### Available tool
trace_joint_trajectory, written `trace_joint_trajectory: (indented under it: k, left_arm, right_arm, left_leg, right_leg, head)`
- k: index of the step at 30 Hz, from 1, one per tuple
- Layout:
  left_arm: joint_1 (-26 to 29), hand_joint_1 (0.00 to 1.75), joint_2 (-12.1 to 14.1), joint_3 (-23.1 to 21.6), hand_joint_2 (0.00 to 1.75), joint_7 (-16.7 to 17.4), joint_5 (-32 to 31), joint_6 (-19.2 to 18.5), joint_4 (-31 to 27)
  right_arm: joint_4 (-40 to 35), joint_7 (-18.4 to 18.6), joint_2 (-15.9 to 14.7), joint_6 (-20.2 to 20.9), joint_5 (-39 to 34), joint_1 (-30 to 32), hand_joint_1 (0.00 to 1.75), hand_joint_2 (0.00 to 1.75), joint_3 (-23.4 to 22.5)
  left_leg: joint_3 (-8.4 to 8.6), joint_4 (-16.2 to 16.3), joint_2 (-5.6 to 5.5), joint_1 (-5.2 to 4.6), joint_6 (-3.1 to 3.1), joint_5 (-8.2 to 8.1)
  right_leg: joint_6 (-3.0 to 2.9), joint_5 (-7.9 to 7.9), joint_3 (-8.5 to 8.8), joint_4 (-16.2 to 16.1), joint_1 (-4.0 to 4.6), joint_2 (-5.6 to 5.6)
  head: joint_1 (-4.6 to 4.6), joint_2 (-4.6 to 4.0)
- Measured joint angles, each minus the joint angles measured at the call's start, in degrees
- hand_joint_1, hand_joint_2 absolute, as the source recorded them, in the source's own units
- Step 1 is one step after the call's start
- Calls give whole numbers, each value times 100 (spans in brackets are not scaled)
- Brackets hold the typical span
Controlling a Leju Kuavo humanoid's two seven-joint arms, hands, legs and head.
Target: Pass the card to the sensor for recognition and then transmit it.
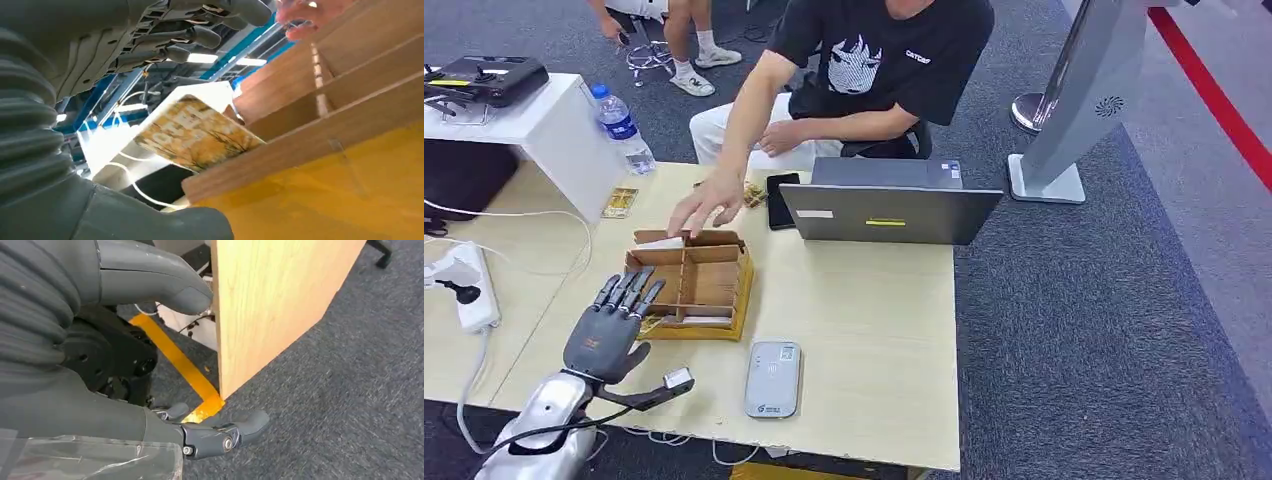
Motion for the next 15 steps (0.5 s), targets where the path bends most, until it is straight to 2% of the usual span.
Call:
trace_joint_trajectory:
  k: [7,13,14,15]
  left_arm:
    - [-72,0,-76,-157,175,46,87,48,81]
    - [-47,0,-79,-199,175,-2,195,120,70]
    - [-26,5,-81,-199,175,-33,227,174,42]
    - [1,80,-83,-199,175,-35,258,218,9]
  right_arm:
    - [271,-96,0,164,376,-125,0,175,-525]
    - [380,-114,0,199,435,-188,0,175,-732]
    - [393,-116,0,230,439,-188,0,175,-762]
    - [406,-116,0,260,450,-187,0,175,-786]
  left_leg:
    - [1,0,-5,1,0,0]
    - [1,-1,-5,2,0,0]
    - [0,-1,-5,2,0,0]
    - [0,-1,-5,2,0,0]
  right_leg:
    - [0,0,4,1,0,-3]
    - [0,-1,4,2,1,-3]
    - [0,-1,4,2,1,-3]
    - [0,-1,4,2,1,-3]
  head:
    - [0,0]
    - [-2,0]
    - [0,0]
    - [-2,0]
